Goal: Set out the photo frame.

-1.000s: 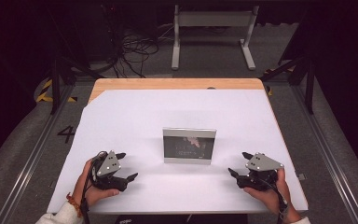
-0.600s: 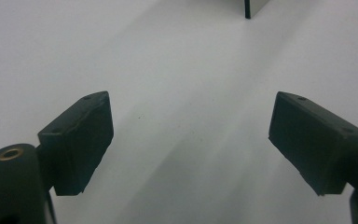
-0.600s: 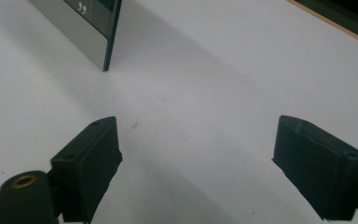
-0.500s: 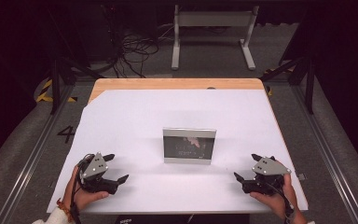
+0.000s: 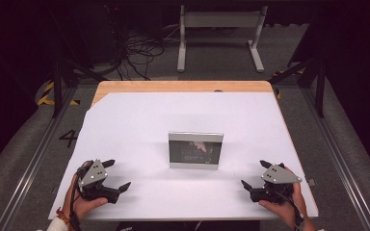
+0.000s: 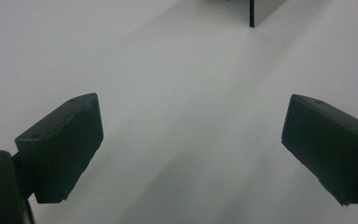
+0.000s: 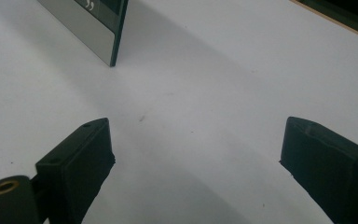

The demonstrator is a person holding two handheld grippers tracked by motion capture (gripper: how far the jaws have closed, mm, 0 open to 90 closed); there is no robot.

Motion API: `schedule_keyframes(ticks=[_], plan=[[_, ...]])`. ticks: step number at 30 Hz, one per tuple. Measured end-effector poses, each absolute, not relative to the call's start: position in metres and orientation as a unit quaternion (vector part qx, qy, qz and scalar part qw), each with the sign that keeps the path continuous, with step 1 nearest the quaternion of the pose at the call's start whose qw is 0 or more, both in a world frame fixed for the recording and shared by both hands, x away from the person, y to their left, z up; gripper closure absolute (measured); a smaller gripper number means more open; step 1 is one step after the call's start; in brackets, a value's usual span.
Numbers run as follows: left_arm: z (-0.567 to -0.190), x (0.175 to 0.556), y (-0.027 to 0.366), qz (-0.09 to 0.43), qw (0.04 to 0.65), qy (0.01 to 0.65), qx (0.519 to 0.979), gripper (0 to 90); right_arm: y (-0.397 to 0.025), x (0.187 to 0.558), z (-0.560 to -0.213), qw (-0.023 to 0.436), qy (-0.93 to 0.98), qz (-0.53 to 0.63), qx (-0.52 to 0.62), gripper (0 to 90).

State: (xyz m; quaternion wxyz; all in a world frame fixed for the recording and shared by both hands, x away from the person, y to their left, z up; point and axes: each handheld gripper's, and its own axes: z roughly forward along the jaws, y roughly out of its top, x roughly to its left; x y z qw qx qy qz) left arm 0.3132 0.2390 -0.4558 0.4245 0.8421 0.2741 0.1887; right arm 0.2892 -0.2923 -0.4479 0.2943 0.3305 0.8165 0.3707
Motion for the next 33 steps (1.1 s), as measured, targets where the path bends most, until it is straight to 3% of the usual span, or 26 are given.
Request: schedule_keyframes(ticks=[33], plan=[[-0.4563, 0.3185, 0.2354, 0.192, 0.419, 0.276, 0.843, 6.4, -0.2969, 0.2865, -0.4468, 0.313, 0.809, 0.364, 0.340, 11.1]])
